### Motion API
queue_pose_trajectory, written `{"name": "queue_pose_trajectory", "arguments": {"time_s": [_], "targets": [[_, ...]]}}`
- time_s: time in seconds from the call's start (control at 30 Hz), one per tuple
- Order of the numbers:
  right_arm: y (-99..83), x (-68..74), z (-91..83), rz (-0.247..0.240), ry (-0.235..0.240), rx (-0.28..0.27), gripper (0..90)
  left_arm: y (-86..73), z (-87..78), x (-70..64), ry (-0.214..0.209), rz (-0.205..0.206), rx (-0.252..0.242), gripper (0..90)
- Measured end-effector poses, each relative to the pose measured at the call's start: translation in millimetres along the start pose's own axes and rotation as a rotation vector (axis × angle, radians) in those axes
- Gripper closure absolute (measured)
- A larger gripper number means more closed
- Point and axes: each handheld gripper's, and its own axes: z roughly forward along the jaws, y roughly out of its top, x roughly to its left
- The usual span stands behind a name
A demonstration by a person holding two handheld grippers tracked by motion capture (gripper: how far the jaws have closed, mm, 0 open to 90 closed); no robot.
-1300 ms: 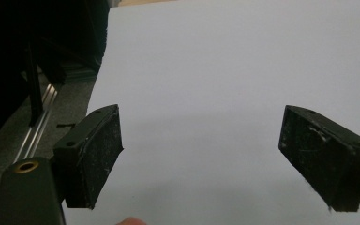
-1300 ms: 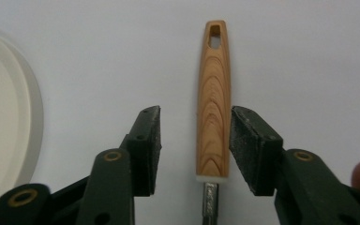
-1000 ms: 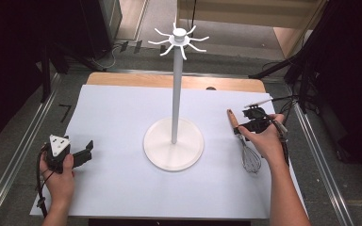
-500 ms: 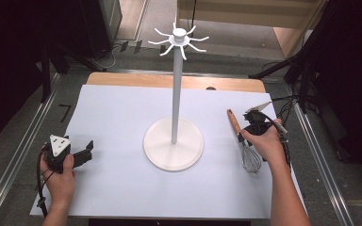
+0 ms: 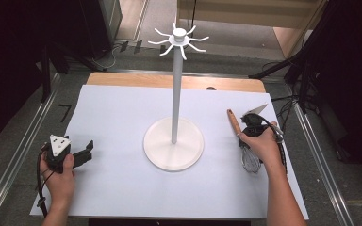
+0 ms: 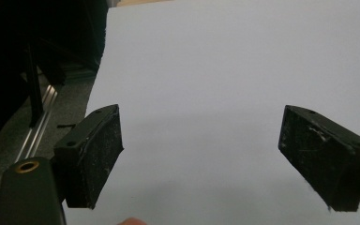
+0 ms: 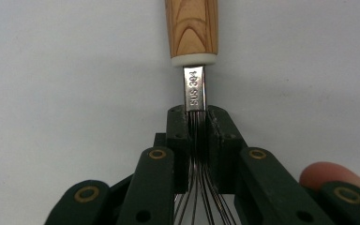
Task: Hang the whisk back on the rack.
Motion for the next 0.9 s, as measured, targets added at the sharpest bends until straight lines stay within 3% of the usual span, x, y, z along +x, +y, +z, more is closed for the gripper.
{"name": "queue_pose_trajectory", "arguments": {"time_s": [0.13,0.37,0.63,0.9], "targets": [[-2.8,0.3,-0.7,-0.005,0.003,-0.02,82.9,0.0,-0.1,-0.4,0.003,0.003,0.001,14.7],[-11.8,-1.4,-8.7,0.003,0.054,-0.114,83.6,0.0,0.3,-0.6,0.004,0.006,-0.001,14.7],[-31.5,0.0,-25.2,-0.017,0.111,-0.289,83.7,0.1,0.3,-0.8,0.004,0.01,0.002,14.8],[-44.5,6.0,-36.8,-0.049,0.137,-0.403,83.7,0.2,0.5,-1.2,0.006,0.015,0.006,14.8]]}}
